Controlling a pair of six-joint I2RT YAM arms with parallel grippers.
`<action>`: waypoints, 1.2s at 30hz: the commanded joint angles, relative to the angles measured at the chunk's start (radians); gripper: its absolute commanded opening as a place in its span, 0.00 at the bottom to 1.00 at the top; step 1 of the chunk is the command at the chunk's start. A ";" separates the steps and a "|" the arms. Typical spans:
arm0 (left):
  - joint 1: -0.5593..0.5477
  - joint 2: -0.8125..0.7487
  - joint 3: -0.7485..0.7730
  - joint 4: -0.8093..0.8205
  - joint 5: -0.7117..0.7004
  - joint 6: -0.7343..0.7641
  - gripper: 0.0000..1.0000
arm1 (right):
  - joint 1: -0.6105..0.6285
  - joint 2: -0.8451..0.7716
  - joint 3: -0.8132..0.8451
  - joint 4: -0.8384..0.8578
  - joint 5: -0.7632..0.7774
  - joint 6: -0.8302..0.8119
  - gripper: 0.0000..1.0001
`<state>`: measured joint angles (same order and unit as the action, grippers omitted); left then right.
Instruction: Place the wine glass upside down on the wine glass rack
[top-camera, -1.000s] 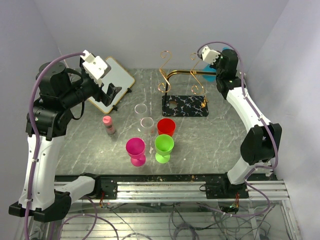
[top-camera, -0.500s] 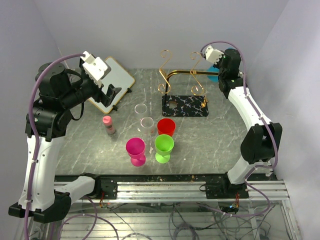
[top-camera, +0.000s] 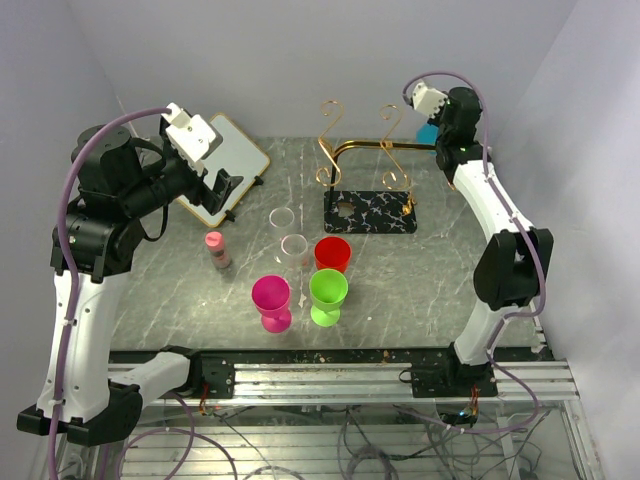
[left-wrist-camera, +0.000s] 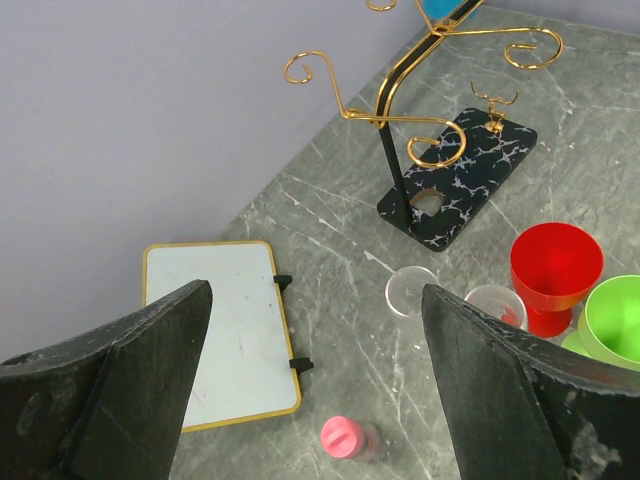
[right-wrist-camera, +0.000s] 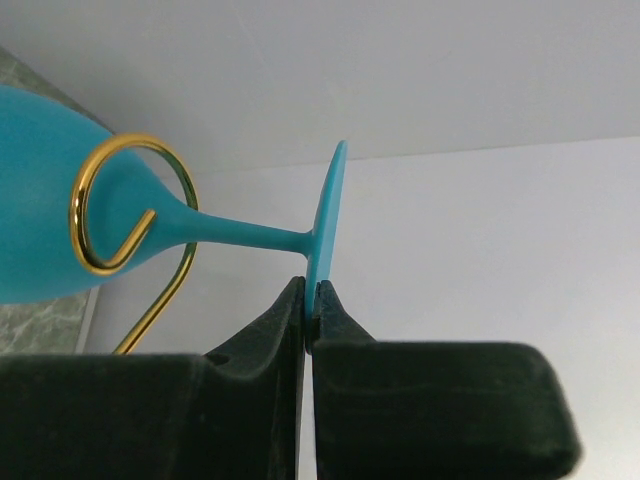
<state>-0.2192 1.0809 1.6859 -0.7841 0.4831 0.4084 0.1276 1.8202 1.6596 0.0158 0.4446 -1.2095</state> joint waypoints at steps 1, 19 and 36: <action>0.007 0.002 0.026 0.003 0.031 0.007 0.97 | -0.006 0.034 0.068 0.024 -0.006 -0.004 0.00; 0.007 -0.007 0.026 -0.002 0.032 0.016 0.97 | 0.025 0.043 0.066 -0.019 -0.079 -0.007 0.00; 0.007 -0.030 0.011 -0.003 0.027 0.021 0.96 | 0.061 -0.018 -0.009 -0.040 -0.064 -0.022 0.08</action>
<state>-0.2192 1.0657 1.6859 -0.7921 0.4847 0.4160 0.1799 1.8530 1.6611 -0.0280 0.3740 -1.2316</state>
